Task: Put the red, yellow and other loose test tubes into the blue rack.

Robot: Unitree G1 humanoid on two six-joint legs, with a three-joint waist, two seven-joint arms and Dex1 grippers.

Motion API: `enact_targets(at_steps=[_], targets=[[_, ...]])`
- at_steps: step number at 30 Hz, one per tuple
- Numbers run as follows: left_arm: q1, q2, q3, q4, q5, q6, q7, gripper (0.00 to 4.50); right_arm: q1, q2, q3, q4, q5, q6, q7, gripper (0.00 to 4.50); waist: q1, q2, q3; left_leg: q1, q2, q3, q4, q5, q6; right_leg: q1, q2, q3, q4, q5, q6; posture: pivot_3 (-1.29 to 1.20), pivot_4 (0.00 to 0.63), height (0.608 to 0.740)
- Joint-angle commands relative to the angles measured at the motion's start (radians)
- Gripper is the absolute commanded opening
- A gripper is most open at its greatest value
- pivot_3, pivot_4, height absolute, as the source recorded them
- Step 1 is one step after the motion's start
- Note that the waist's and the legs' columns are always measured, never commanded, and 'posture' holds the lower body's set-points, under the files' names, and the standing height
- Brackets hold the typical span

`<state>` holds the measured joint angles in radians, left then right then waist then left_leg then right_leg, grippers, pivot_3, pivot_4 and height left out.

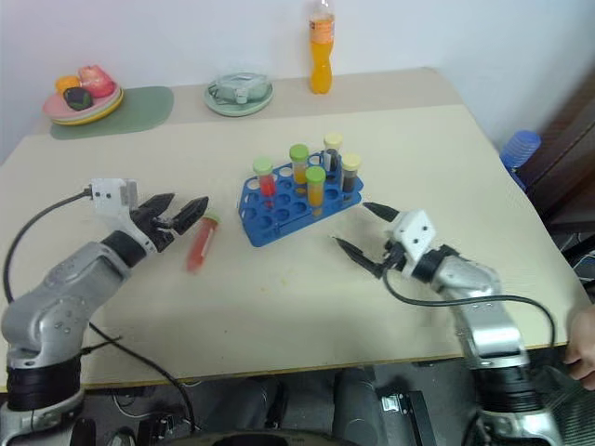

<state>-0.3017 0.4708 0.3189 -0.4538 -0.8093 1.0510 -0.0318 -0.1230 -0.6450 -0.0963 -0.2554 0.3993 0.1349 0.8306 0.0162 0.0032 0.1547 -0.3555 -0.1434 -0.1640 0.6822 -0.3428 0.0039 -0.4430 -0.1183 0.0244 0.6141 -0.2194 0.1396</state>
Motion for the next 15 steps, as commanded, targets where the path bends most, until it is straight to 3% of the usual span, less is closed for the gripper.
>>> enact_targets(at_steps=[1,4,7,10,15], targets=[[-0.157,0.007,0.081,0.011,-0.077,0.358,0.140,4.34,-0.017,-0.066,-0.062,-0.112,0.118,0.084,0.066,4.42,0.003,-0.001,0.000,0.000,0.000,0.000,0.000,0.000,0.000,0.000,0.000,0.000,0.000,0.000,0.000,0.00,0.150,0.740],[-0.313,-0.008,0.095,0.132,-0.094,0.546,0.200,4.34,-0.044,-0.085,-0.080,-0.122,0.128,0.110,0.054,4.42,0.001,-0.002,0.000,0.000,0.000,0.000,0.000,0.000,0.000,0.001,0.000,-0.001,0.000,0.000,0.000,0.00,0.150,0.740],[-0.400,0.058,0.030,0.289,-0.210,0.563,0.285,4.34,-0.051,-0.083,-0.083,-0.128,0.123,0.120,0.045,4.42,-0.003,-0.002,0.000,0.000,0.000,0.000,-0.001,0.000,0.000,-0.001,0.000,-0.001,0.000,0.000,0.000,0.00,0.150,0.740],[-0.506,0.187,-0.122,0.509,-0.380,0.563,0.368,4.34,-0.040,-0.081,-0.084,-0.160,0.116,0.125,0.032,4.42,-0.003,-0.003,0.001,-0.001,0.000,-0.001,-0.001,0.000,-0.001,-0.002,0.000,-0.001,0.000,0.000,0.000,0.00,0.150,0.740],[-0.618,0.213,-0.202,0.743,-0.558,0.563,0.591,4.34,-0.022,-0.087,-0.103,-0.206,0.148,0.170,0.017,4.42,0.001,-0.003,0.001,0.000,-0.001,-0.001,0.000,0.000,-0.001,-0.001,0.000,-0.001,0.000,0.000,0.000,0.00,0.150,0.740]])
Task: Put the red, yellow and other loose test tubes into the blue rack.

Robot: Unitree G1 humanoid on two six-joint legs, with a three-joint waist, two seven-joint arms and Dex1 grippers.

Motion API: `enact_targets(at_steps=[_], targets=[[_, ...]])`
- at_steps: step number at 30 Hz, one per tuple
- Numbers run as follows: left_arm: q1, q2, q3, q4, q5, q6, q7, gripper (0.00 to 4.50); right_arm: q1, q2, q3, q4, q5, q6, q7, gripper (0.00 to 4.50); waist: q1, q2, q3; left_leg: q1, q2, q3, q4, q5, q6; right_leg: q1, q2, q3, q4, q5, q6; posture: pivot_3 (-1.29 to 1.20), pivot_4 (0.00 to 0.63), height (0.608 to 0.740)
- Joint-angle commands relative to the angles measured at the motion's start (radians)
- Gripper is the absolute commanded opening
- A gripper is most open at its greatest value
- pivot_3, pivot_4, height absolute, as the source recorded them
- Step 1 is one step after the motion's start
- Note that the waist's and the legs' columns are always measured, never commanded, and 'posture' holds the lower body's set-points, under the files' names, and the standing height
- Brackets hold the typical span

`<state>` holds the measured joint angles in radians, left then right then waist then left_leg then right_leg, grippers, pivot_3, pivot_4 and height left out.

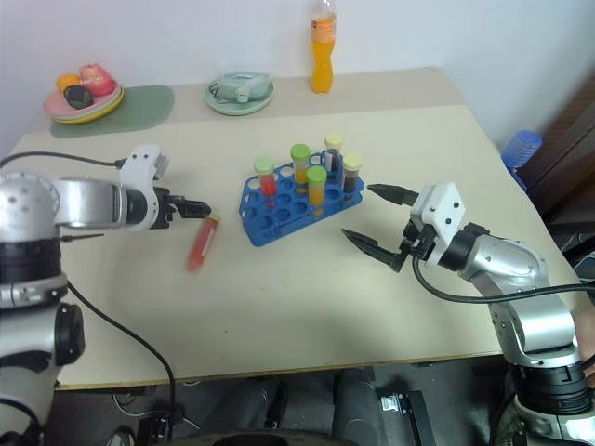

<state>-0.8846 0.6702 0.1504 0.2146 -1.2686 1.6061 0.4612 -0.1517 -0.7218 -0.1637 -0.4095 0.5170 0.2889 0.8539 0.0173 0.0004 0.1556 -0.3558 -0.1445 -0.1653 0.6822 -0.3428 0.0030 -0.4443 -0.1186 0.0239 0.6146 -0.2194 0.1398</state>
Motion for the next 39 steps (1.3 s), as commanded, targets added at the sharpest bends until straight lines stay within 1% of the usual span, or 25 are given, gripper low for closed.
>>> enact_targets(at_steps=[1,5,8,10,14,17,20,23,27,29,34,36,39], targets=[[-0.048,0.012,-0.045,0.106,-0.130,0.008,0.134,4.34,0.010,-0.013,-0.040,-0.058,0.038,0.024,-0.004,4.42,-0.001,0.000,0.000,0.000,0.000,0.000,0.000,0.000,0.000,0.000,0.000,0.000,0.000,0.000,0.000,0.00,0.150,0.740],[-0.103,-0.004,-0.095,0.258,-0.257,0.008,0.267,4.34,0.040,-0.030,-0.058,-0.090,0.072,0.033,0.035,4.42,-0.002,0.000,0.000,0.000,0.000,0.000,0.000,0.000,0.000,0.000,0.000,0.000,0.000,0.000,0.000,0.00,0.150,0.740],[-0.129,-0.003,-0.123,0.323,-0.323,0.008,0.346,4.34,0.062,-0.038,-0.065,-0.110,0.090,0.039,0.052,4.42,-0.003,0.000,0.000,0.000,0.000,0.000,0.000,0.000,0.000,0.000,0.000,0.000,0.000,0.000,0.000,0.00,0.150,0.740],[-0.142,-0.007,-0.131,0.348,-0.342,0.008,0.392,4.34,0.073,-0.040,-0.065,-0.121,0.098,0.044,0.052,4.42,-0.004,0.000,0.000,0.000,0.000,0.000,0.000,0.000,0.000,0.000,0.000,0.000,0.000,0.000,0.000,0.00,0.150,0.740],[-0.160,-0.059,-0.130,0.411,-0.351,0.008,0.499,4.34,0.102,-0.043,-0.063,-0.131,0.099,0.038,0.069,4.42,-0.001,0.000,0.000,0.000,0.000,0.000,0.001,0.000,0.000,0.000,0.000,0.000,0.000,0.000,0.000,0.00,0.150,0.740],[-0.163,-0.061,-0.124,0.448,-0.373,0.008,0.545,4.34,0.102,-0.035,-0.055,-0.144,0.094,0.040,0.056,4.42,-0.003,0.000,0.000,0.000,-0.001,0.000,0.001,0.000,0.000,0.000,0.000,0.000,0.001,0.000,0.000,0.00,0.150,0.740],[-0.169,-0.089,-0.112,0.451,-0.332,0.008,0.580,4.34,0.107,-0.026,-0.049,-0.155,0.100,0.040,0.050,4.42,-0.004,0.000,0.000,0.000,0.000,0.000,0.000,0.000,0.000,-0.001,0.000,0.001,0.001,0.000,0.000,0.00,0.150,0.740],[-0.162,-0.094,-0.118,0.429,-0.312,0.008,0.588,3.51,0.119,-0.023,-0.045,-0.165,0.099,0.037,0.049,4.50,-0.002,0.000,0.000,0.000,-0.001,0.000,0.001,0.000,0.000,-0.001,0.000,0.001,0.001,0.000,0.000,0.00,0.150,0.740],[-0.127,-0.097,-0.107,0.403,-0.304,0.008,0.604,1.63,0.140,-0.016,-0.047,-0.173,0.096,0.033,0.048,4.50,-0.003,-0.001,0.000,0.000,-0.001,0.000,0.001,0.000,0.000,-0.001,0.000,0.001,0.001,0.000,0.000,0.00,0.150,0.740],[-0.102,-0.100,-0.095,0.385,-0.301,0.008,0.610,0.85,0.149,-0.013,-0.041,-0.176,0.092,0.032,0.048,4.50,-0.003,0.000,0.000,0.000,-0.001,0.000,0.001,0.000,0.000,-0.001,0.000,0.001,0.001,0.000,0.000,0.00,0.150,0.740],[-0.022,-0.089,-0.062,0.284,-0.348,0.006,0.631,0.85,0.134,-0.011,-0.030,-0.145,0.086,0.023,0.064,4.50,-0.005,0.001,-0.001,0.002,-0.001,0.000,0.001,0.000,0.000,-0.001,0.000,0.001,0.002,0.000,0.000,0.00,0.150,0.740],[0.024,-0.073,-0.056,0.204,-0.407,-0.014,0.636,0.85,0.116,-0.009,-0.024,-0.120,0.080,0.017,0.073,4.50,-0.005,0.001,-0.001,0.002,-0.001,0.000,0.000,0.000,0.000,-0.001,0.000,0.002,0.002,0.000,0.000,0.00,0.150,0.740],[0.099,-0.021,-0.071,0.058,-0.529,-0.065,0.599,0.85,0.092,-0.009,-0.015,-0.088,0.074,0.005,0.085,4.50,-0.008,0.000,-0.001,0.002,-0.001,0.000,0.000,0.000,-0.001,-0.001,0.000,0.003,0.002,0.000,0.000,0.00,0.150,0.740]])
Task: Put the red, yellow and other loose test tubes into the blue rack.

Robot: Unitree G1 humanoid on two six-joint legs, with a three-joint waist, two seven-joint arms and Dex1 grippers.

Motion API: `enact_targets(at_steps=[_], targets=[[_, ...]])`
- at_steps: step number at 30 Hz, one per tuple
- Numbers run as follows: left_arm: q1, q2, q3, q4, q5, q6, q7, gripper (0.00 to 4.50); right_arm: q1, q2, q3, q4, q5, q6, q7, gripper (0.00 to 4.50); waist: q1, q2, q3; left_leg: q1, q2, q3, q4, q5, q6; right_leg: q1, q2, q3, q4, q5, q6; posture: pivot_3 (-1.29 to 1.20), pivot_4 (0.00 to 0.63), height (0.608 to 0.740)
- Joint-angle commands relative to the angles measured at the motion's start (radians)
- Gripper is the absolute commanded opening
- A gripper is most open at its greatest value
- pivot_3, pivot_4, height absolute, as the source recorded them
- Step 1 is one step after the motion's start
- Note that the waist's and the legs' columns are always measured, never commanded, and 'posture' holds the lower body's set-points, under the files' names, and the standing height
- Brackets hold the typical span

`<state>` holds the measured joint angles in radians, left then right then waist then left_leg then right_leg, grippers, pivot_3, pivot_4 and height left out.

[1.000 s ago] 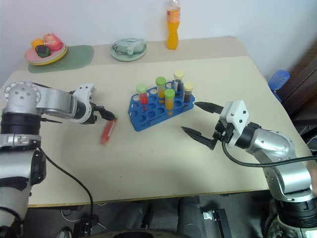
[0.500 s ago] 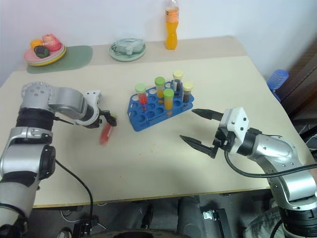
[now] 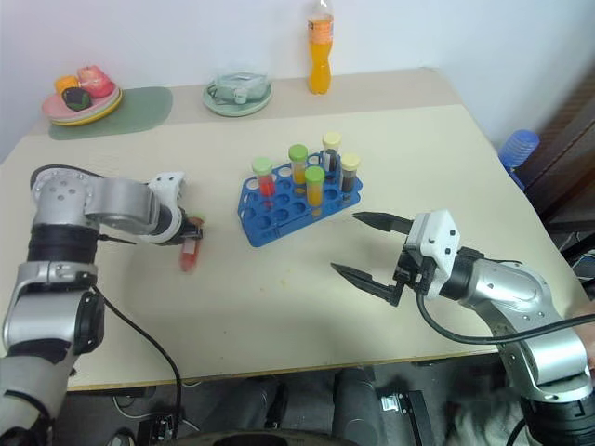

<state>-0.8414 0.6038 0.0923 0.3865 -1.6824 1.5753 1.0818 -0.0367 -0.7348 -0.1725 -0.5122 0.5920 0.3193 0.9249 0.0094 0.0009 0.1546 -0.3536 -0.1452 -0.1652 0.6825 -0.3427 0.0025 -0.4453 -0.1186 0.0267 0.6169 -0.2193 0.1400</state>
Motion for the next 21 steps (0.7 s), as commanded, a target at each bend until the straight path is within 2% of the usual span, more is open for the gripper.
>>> enact_targets(at_steps=[1,3,4,6,10,12,13,14,16,18,21], targets=[[0.083,0.077,-0.020,-0.170,-0.133,-0.042,-0.050,0.85,-0.031,0.005,-0.003,0.022,-0.002,-0.027,0.016,4.50,0.001,0.000,0.000,0.000,0.000,0.000,0.000,0.000,0.000,0.000,0.000,0.000,0.000,0.000,0.000,0.00,0.150,0.740],[0.143,0.140,-0.030,-0.282,-0.189,-0.074,-0.114,0.85,-0.043,0.003,-0.004,0.048,-0.003,-0.036,0.030,4.50,0.003,0.000,0.000,0.000,0.000,0.000,0.000,0.000,0.000,-0.001,0.000,0.000,0.000,0.000,0.000,0.00,0.150,0.740],[0.174,0.167,0.011,-0.385,-0.154,-0.064,-0.231,0.85,-0.054,0.005,0.001,0.053,-0.004,-0.034,0.029,4.50,0.003,0.000,0.000,-0.001,0.000,0.000,0.000,0.000,0.000,-0.001,0.000,0.000,0.000,0.000,0.000,0.00,0.150,0.740],[0.226,0.226,0.025,-0.478,-0.176,-0.056,-0.391,0.85,-0.069,0.006,0.002,0.063,0.003,-0.028,0.032,4.50,0.004,0.000,0.000,-0.001,0.000,0.000,0.000,0.000,0.000,-0.001,0.000,0.000,0.000,0.000,0.000,0.00,0.150,0.740],[0.292,0.259,0.011,-0.781,0.184,-0.232,-0.780,0.85,-0.080,-0.001,-0.010,0.069,0.013,-0.017,0.037,4.50,0.015,0.000,0.000,-0.001,0.000,0.000,0.001,0.000,0.000,0.001,0.000,-0.001,-0.002,0.000,0.000,0.00,0.150,0.740],[0.337,0.274,-0.038,-0.898,0.374,-0.392,-0.965,0.85,-0.073,-0.016,-0.024,0.068,0.013,-0.006,0.037,4.50,0.017,0.000,0.000,-0.001,-0.001,0.001,0.000,0.000,0.000,0.001,0.000,-0.001,-0.002,0.000,0.000,0.00,0.150,0.740],[0.371,0.242,-0.040,-0.930,0.471,-0.525,-1.077,0.85,-0.069,-0.024,-0.032,0.062,0.014,0.014,0.025,4.50,0.019,0.000,0.000,-0.001,0.000,0.001,0.000,0.000,0.000,0.001,0.000,-0.001,-0.002,0.000,0.000,0.00,0.150,0.740],[0.395,0.194,-0.031,-0.938,0.527,-0.632,-1.167,0.85,-0.064,-0.031,-0.040,0.059,0.014,0.027,0.017,4.50,0.022,0.001,0.000,-0.001,0.000,0.001,0.000,0.000,0.000,0.001,0.000,-0.001,-0.002,0.000,0.000,0.00,0.150,0.740],[0.421,0.198,-0.121,-0.932,0.792,-0.855,-1.279,0.85,-0.049,-0.048,-0.057,0.049,0.012,0.044,0.007,4.50,0.031,0.000,0.000,-0.001,0.000,0.002,0.000,0.000,0.000,0.001,0.000,0.000,-0.003,0.000,-0.001,0.00,0.150,0.740],[0.414,0.173,-0.189,-0.880,0.960,-0.980,-1.327,0.85,-0.038,-0.059,-0.080,0.033,0.022,0.067,-0.010,4.50,0.034,0.000,0.000,-0.002,0.001,0.002,0.000,0.000,0.000,0.002,0.000,-0.001,-0.004,0.001,-0.002,0.00,0.150,0.740],[0.395,0.066,-0.232,-0.777,1.142,-1.201,-1.374,0.85,-0.020,-0.072,-0.116,0.001,0.042,0.105,-0.031,4.50,0.036,0.000,0.000,-0.002,0.000,0.002,0.000,0.000,0.000,0.002,-0.001,-0.001,-0.005,0.001,-0.002,0.00,0.150,0.740]])
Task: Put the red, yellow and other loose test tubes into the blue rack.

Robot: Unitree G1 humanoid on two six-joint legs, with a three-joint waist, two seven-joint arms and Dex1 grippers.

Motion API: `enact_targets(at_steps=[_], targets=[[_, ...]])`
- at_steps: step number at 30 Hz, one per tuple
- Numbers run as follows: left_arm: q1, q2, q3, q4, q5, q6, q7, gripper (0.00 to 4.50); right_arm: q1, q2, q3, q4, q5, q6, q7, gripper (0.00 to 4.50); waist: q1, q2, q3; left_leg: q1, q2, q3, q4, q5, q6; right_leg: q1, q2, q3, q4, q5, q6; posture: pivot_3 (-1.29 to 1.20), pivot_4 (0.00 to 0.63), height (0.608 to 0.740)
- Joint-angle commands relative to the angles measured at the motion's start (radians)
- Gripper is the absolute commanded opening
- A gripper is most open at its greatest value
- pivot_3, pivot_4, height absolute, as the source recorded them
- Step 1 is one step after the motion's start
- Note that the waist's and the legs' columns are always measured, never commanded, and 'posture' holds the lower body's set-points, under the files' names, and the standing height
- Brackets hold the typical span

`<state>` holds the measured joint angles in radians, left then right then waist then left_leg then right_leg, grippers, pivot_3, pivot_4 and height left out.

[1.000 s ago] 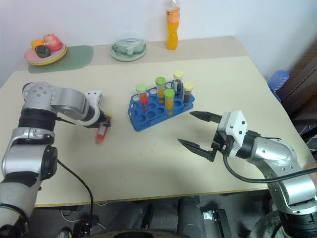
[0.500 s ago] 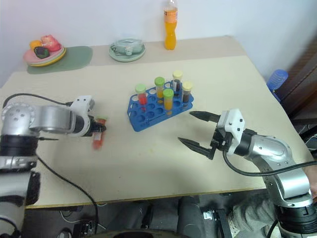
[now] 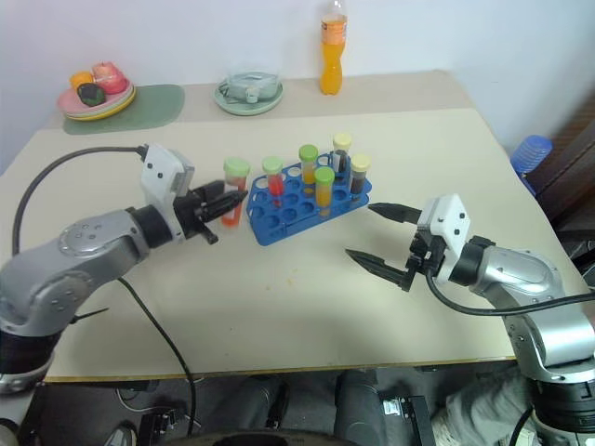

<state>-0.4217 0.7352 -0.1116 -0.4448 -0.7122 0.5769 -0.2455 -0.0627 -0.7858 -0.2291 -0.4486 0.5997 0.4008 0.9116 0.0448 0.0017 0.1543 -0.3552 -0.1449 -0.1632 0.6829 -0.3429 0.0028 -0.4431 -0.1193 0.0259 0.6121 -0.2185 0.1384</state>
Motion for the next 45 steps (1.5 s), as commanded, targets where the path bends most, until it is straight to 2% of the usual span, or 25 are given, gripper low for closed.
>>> enact_targets(at_steps=[1,6,10,15,26,38,40,42,43,45], targets=[[-0.034,-0.110,-0.031,0.084,0.211,-0.247,-0.044,0.85,0.018,-0.027,-0.073,-0.072,0.036,0.032,-0.021,4.50,0.000,-0.001,0.001,0.000,0.000,0.000,0.000,0.000,0.000,0.000,0.000,0.000,0.000,0.000,0.000,0.00,0.150,0.740],[-0.079,-0.288,-0.096,0.292,0.393,-0.527,-0.133,0.85,0.088,-0.052,-0.160,-0.133,0.056,0.093,-0.050,4.50,0.002,-0.001,0.001,-0.001,0.000,-0.001,0.000,0.000,0.001,0.000,0.000,-0.001,-0.001,0.000,0.000,0.00,0.150,0.740],[-0.084,-0.398,-0.102,0.377,0.420,-0.615,-0.187,0.85,0.130,-0.057,-0.213,-0.160,0.068,0.112,-0.060,4.50,-0.003,-0.001,0.001,-0.001,0.000,-0.001,0.000,0.000,0.001,0.000,0.000,-0.001,0.000,0.000,0.000,0.00,0.150,0.740],[-0.059,-0.464,-0.108,0.436,0.444,-0.655,-0.259,0.85,0.174,-0.058,-0.263,-0.178,0.066,0.112,-0.060,4.50,-0.003,-0.001,0.001,0.000,0.000,0.000,0.000,0.000,0.001,0.000,0.000,-0.001,0.000,0.000,0.001,0.00,0.150,0.740],[-0.039,-0.528,-0.107,0.602,0.533,-0.728,-0.312,0.85,0.163,-0.050,-0.242,-0.218,0.082,0.141,-0.114,4.50,-0.001,-0.002,0.001,0.000,0.000,-0.001,0.001,0.000,0.001,0.000,0.000,-0.001,0.000,0.000,0.001,0.00,0.150,0.740],[0.001,-0.559,-0.105,0.621,0.557,-0.735,-0.342,0.85,0.183,-0.044,-0.248,-0.226,0.096,0.148,-0.129,4.50,-0.001,-0.002,0.000,0.000,0.000,-0.001,0.001,0.000,0.001,0.000,0.000,-0.001,0.000,0.000,0.001,0.00,0.150,0.740],[0.002,-0.563,-0.096,0.624,0.518,-0.712,-0.375,0.85,0.193,-0.038,-0.247,-0.228,0.094,0.142,-0.131,4.50,-0.002,-0.002,0.000,0.000,0.000,-0.001,0.001,0.000,0.001,0.000,0.000,-0.001,0.000,0.000,0.001,0.00,0.150,0.740],[0.006,-0.567,-0.082,0.618,0.473,-0.687,-0.412,1.84,0.202,-0.031,-0.245,-0.230,0.091,0.135,-0.132,4.50,-0.002,-0.002,0.000,0.000,0.000,-0.001,0.001,0.000,0.001,0.000,0.000,-0.001,0.000,0.000,0.001,0.00,0.150,0.740],[0.006,-0.565,-0.080,0.616,0.473,-0.688,-0.420,2.22,0.206,-0.026,-0.244,-0.229,0.090,0.131,-0.133,4.50,-0.002,-0.001,0.000,0.000,0.000,-0.001,0.001,0.000,0.001,0.000,0.000,-0.001,0.000,0.000,0.001,0.00,0.150,0.740],[0.011,-0.564,-0.073,0.609,0.486,-0.693,-0.418,3.29,0.210,-0.019,-0.241,-0.227,0.088,0.125,-0.134,4.50,-0.002,-0.002,0.000,0.000,0.000,-0.001,0.001,0.000,0.001,0.000,0.000,-0.001,0.000,0.000,0.001,0.00,0.150,0.740]])
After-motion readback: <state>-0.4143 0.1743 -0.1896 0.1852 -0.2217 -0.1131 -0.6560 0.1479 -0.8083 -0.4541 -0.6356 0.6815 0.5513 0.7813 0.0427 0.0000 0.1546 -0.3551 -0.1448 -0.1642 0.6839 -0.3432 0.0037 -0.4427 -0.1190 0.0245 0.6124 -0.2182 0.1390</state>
